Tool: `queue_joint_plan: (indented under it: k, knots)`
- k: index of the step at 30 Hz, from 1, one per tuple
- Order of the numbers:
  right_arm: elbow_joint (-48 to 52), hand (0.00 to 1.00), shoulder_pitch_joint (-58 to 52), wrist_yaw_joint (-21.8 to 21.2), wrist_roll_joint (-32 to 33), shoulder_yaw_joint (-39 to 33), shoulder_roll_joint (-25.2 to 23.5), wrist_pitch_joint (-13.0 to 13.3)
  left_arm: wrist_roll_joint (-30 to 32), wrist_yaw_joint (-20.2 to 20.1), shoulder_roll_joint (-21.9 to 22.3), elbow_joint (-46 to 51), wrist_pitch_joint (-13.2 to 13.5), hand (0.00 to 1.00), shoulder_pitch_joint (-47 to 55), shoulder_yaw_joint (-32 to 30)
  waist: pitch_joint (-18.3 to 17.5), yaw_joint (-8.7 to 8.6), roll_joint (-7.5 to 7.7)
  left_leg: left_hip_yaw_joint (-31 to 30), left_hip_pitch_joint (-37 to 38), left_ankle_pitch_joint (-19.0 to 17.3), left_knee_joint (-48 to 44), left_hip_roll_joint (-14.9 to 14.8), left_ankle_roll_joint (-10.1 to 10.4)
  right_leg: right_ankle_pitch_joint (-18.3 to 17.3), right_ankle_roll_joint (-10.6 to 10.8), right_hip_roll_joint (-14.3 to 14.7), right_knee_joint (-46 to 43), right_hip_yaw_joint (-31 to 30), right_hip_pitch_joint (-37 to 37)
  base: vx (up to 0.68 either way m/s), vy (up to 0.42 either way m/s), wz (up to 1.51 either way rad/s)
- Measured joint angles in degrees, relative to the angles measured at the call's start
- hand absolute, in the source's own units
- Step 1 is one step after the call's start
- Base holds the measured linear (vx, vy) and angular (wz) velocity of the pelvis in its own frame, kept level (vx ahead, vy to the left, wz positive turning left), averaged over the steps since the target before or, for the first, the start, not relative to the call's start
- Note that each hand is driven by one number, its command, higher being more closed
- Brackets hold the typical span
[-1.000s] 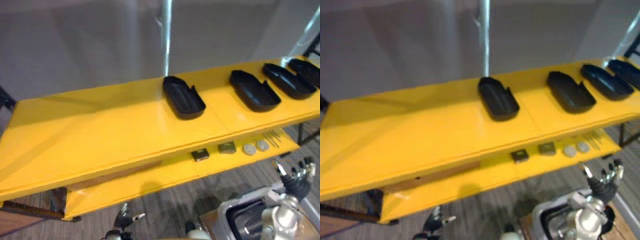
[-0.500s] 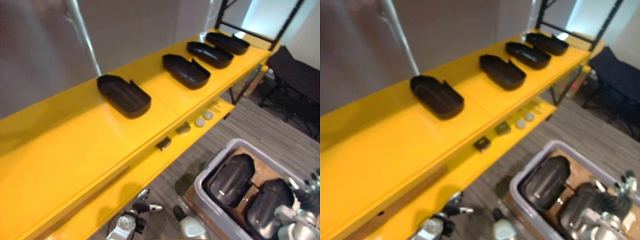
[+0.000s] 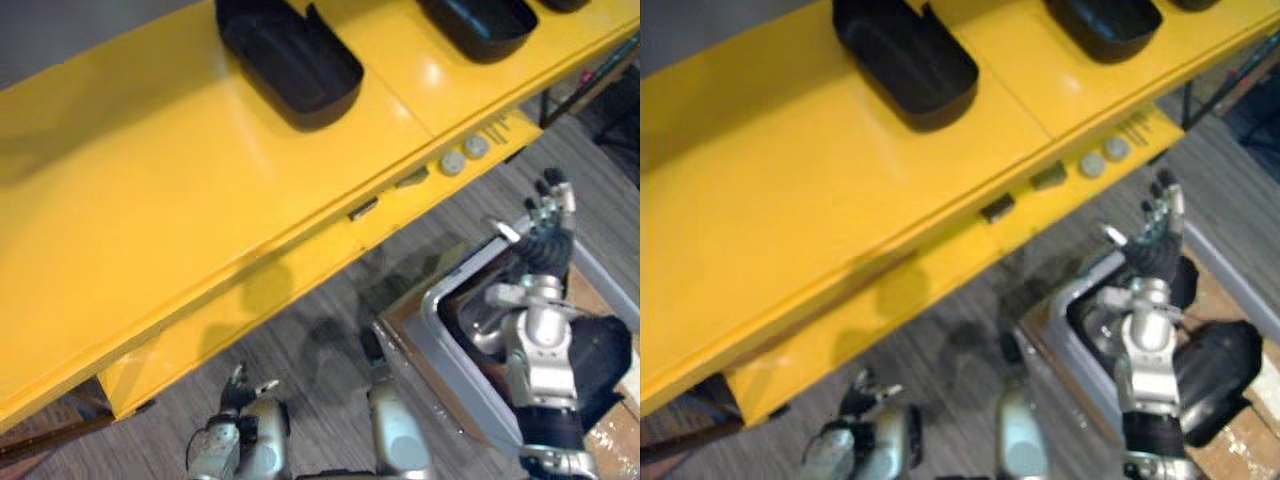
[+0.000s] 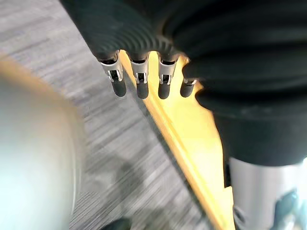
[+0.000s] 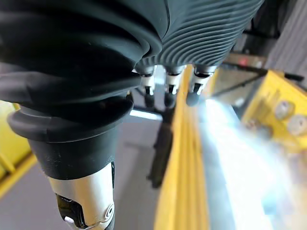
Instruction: Walk over and take plastic housings, then place them on the shelf
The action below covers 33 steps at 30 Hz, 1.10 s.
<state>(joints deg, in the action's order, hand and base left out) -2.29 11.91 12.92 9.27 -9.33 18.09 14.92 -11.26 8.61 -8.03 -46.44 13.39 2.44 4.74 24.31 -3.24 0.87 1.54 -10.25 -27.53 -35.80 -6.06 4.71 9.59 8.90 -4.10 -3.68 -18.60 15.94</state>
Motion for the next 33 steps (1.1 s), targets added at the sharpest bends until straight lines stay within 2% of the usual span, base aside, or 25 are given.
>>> queue_joint_plan:
  k: [4, 7, 8, 9, 10, 11, 13, 14, 15, 17, 18, 19, 20, 21, 22, 23, 24, 25, 27, 28, 29, 30, 32, 33]
  knots:
    - [-1.26, 0.0, -2.77, 2.74, -0.5, -0.32, 0.02, -0.27, 4.0, -0.38, -0.06, 0.52, 2.54, 0.0, -0.35, -1.06, 0.31, -0.59, -0.56, -1.97, 0.2, -2.5, -4.71, -0.56, -0.21, -2.35, 1.21, 1.39, -5.54, 0.99, 0.01, -0.02, -0.006, 0.08]
    - [2.42, 0.0, -12.71, 3.23, 1.85, -2.88, -2.63, 0.55, 7.89, -1.34, -0.6, 3.29, 2.43, 0.0, -0.4, -0.63, 0.36, -0.56, -0.61, -1.07, 0.15, -5.85, -10.4, -1.04, -2.01, -2.05, 0.91, 2.66, -8.48, 0.67, -0.05, -0.14, 0.122, -0.41]
    - [6.07, 0.0, -17.69, 2.9, 2.04, -3.24, -4.66, 0.59, 9.92, -1.83, -0.43, 4.97, 1.6, 0.0, -0.29, -0.7, 0.39, -0.61, -0.56, 1.01, 0.51, -6.6, -11.81, -1.35, -2.97, 0.8, -0.11, 2.72, -8.02, 1.79, 0.03, -0.26, 0.197, -1.09]
    - [9.52, 0.0, -21.08, 1.74, 1.54, -3.09, -6.07, 0.76, 12.07, -2.33, -0.03, 5.84, 0.3, 0.0, -0.74, -0.77, 0.39, -0.42, -0.71, 4.94, 1.44, -5.91, -10.83, -3.23, -4.68, 7.64, -2.38, 3.11, -4.42, 4.57, -0.23, -0.23, 0.166, -1.32]
    - [10.76, 0.0, -22.16, 1.06, 1.17, -2.91, -6.64, 1.11, 12.29, -2.52, -0.23, 5.86, -0.18, 0.0, -0.73, -0.94, 0.44, -0.17, -0.75, 7.07, 2.31, -5.25, -10.08, -3.72, -5.32, 8.35, -3.15, 2.9, -5.09, 7.5, 0.19, -0.23, 0.169, -1.44]
    - [12.14, 0.0, -23.33, 0.33, 1.23, -2.89, -7.0, 2.1, 12.2, -2.49, -0.29, 5.76, -1.61, 0.0, -0.9, -1.29, 0.48, -0.86, -0.65, 10.42, 3.98, -3.96, -8.29, -4.51, -6.32, 3.99, -4.25, 2.64, -12.64, 13.58, 1.0, -0.2, 0.18, -1.37]
    - [13.1, 0.0, -22.67, -0.38, 1.1, -2.75, -7.01, 3.12, 11.62, -2.19, -0.28, 5.79, -2.48, 0.0, -0.77, -1.68, 0.2, -0.55, -0.61, 16.54, 7.49, -1.28, -3.81, -5.58, -7.23, -4.21, -7.83, 0.75, -25.22, 21.14, 0.94, -0.15, 0.144, -1.38]
    - [13.01, 0.0, -22.02, -0.31, 1.11, -2.14, -7.02, 3.98, 11.56, -2.08, -0.4, 5.49, -2.64, 0.0, -0.51, -1.91, -0.27, -0.43, -0.76, 18.6, 8.33, 0.29, -1.46, -6.12, -7.21, -7.75, -8.74, -0.78, -30.99, 24.01, 0.72, -0.1, 0.079, -1.38]
    - [12.71, 0.0, -20.23, -0.26, 1.13, -0.19, -7.01, 4.53, 11.56, -2.18, -0.86, 4.67, -3.13, 0.0, -0.39, -2.53, -1.4, -0.36, -0.61, 21.27, 8.62, 3.04, 2.0, -7.22, -6.94, -11.7, -9.07, -3.48, -37.21, 26.96, -0.49, -0.11, 0.033, -1.23]
    - [12.58, 0.0, -18.1, -0.04, 1.03, 1.48, -6.99, 4.58, 11.56, -2.44, -1.54, 4.32, -3.56, 0.0, 0.33, -3.4, -1.91, 0.47, -0.06, 23.62, 8.71, 5.33, 4.55, -8.4, -6.61, -12.56, -9.55, -6.31, -38.87, 28.42, -3.85, -0.12, -0.05, -1.0]
    - [12.21, 0.0, -16.55, 0.78, 0.48, 2.78, -7.0, 4.49, 11.24, -2.54, -1.98, 3.77, -3.55, 0.0, 1.38, -4.08, -2.54, 1.66, 0.73, 25.6, 8.65, 6.37, 5.39, -9.42, -5.87, -12.39, -9.66, -8.51, -38.23, 29.02, -6.62, -0.13, -0.162, -1.07]
    - [11.38, 0.0, -15.17, 1.11, -0.35, 3.94, -7.04, 4.1, 10.88, -2.58, -2.36, 2.33, -3.55, 0.0, 2.86, -4.82, -3.51, 2.74, 1.39, 27.26, 8.14, 6.93, 5.19, -10.49, -5.09, -11.14, -10.17, -10.68, -36.28, 29.46, -9.23, -0.13, -0.193, -1.03]
    - [10.83, 0.0, -14.61, 1.13, -0.96, 4.55, -7.09, 3.78, 10.19, -2.59, -2.6, 1.9, -3.58, 0.0, 3.94, -5.32, -4.19, 3.12, 2.29, 27.83, 8.0, 7.24, 5.13, -10.67, -4.54, -8.02, -11.48, -11.38, -34.12, 29.54, -10.56, -0.11, -0.234, -1.0]
    - [10.36, 0.0, -14.03, 1.07, -1.79, 4.69, -7.03, 2.68, 8.78, -2.62, -2.43, -0.01, -3.48, 0.0, 5.88, -7.5, -5.85, 4.22, 2.91, 25.43, 6.49, 7.98, 4.23, -10.95, -3.34, -5.56, -10.12, -10.34, -27.14, 29.67, -12.41, -0.11, -0.222, -1.02]
    - [10.19, 0.0, -13.85, 1.07, -2.22, 4.44, -6.54, 2.17, 7.62, -2.62, -1.34, -1.06, -3.48, 0.0, 7.11, -8.17, -6.69, 5.12, 1.41, 21.37, 5.68, 8.9, 5.52, -11.43, -2.4, -5.58, -9.64, -8.41, -23.28, 29.39, -12.64, -0.11, -0.213, -1.09]
    - [10.12, 0.0, -13.85, 1.02, -2.3, 4.39, -6.48, 2.09, 6.99, -2.66, -0.87, -1.47, -3.46, 0.0, 8.1, -8.19, -7.18, 5.41, 0.62, 20.72, 5.46, 9.42, 6.33, -12.04, -2.02, -5.76, -9.39, -7.55, -20.66, 29.52, -13.37, -0.11, -0.189, -0.93]
    - [10.17, 0.0, -14.04, 1.0, -2.6, 4.37, -6.48, 2.08, 6.54, -2.65, -0.26, -1.75, -3.38, 0.0, 9.74, -8.42, -7.82, 5.32, 0.06, 21.57, 4.91, 10.13, 7.1, -12.51, -1.33, -6.98, -7.79, -6.95, -16.27, 29.55, -14.16, -0.08, -0.143, -0.61]
    - [10.16, 0.0, -14.19, 1.05, -3.33, 4.33, -6.48, 1.98, 6.53, -2.59, -0.24, -1.77, -3.3, 0.0, 10.16, -8.54, -7.83, 5.3, 0.21, 22.36, 4.68, 10.33, 7.08, -12.63, -1.0, -7.98, -6.47, -7.03, -15.23, 29.52, -13.94, -0.11, -0.17, -0.63]
    - [10.12, 0.0, -13.49, 1.46, -3.45, 4.45, -6.37, -0.33, 4.49, -2.49, 0.12, -1.65, -2.87, 0.0, 10.76, -9.91, -7.8, 5.79, 0.35, 22.38, 2.1, 10.86, 4.6, -13.41, -0.03, -10.57, -2.68, -5.59, -10.98, 29.27, -12.79, -0.14, -0.225, -0.71]
    - [10.08, 0.0, -12.77, 1.96, -3.43, 4.52, -6.31, -0.82, 3.9, -2.48, 0.27, -1.5, -2.56, 0.0, 10.8, -10.56, -7.53, 5.9, 0.55, 21.82, 1.27, 11.1, 4.25, -13.47, 0.29, -11.02, -2.03, -5.01, -9.79, 29.0, -12.24, -0.12, -0.221, -0.87]
    - [10.01, 0.0, -10.62, 2.94, -3.25, 4.5, -5.88, -2.05, 1.81, -2.42, 0.66, -1.16, -1.57, 0.0, 10.82, -11.53, -6.35, 6.04, 0.71, 18.7, -0.39, 11.26, 3.99, -13.09, 0.62, -11.79, -0.91, -4.56, -7.63, 28.15, -11.27, -0.18, -0.189, -0.9]
    - [9.33, 0.0, -8.13, 3.96, -3.05, 4.1, -4.77, -3.11, -0.14, -2.43, 1.46, -0.53, -0.94, 0.0, 10.5, -11.84, -3.87, 5.85, 0.0, 15.77, -1.85, 11.55, 3.8, -13.1, 1.15, -11.21, -0.66, -3.55, -7.27, 27.1, -9.52, -0.2, -0.159, -0.87]
    - [7.43, 0.0, -6.9, 7.17, -2.19, 1.98, -4.11, -5.1, -1.86, -2.55, 2.43, 0.72, -0.1, 0.0, 10.48, -12.03, -1.28, 5.72, 0.16, 13.46, -2.88, 12.4, 5.56, -12.27, 2.68, -11.32, -1.03, -3.09, -8.48, 25.29, -5.91, -0.24, -0.102, -0.53]
    - [6.24, 0.0, -7.2, 9.69, -0.93, -0.19, -4.24, -6.2, -1.92, -2.55, 2.23, 0.93, 1.06, 0.0, 10.42, -12.07, 0.64, 5.7, 0.58, 13.1, -2.88, 13.04, 7.07, -11.01, 3.25, -11.78, -1.05, -3.91, -9.49, 25.31, -4.48, -0.2, -0.063, -0.23]
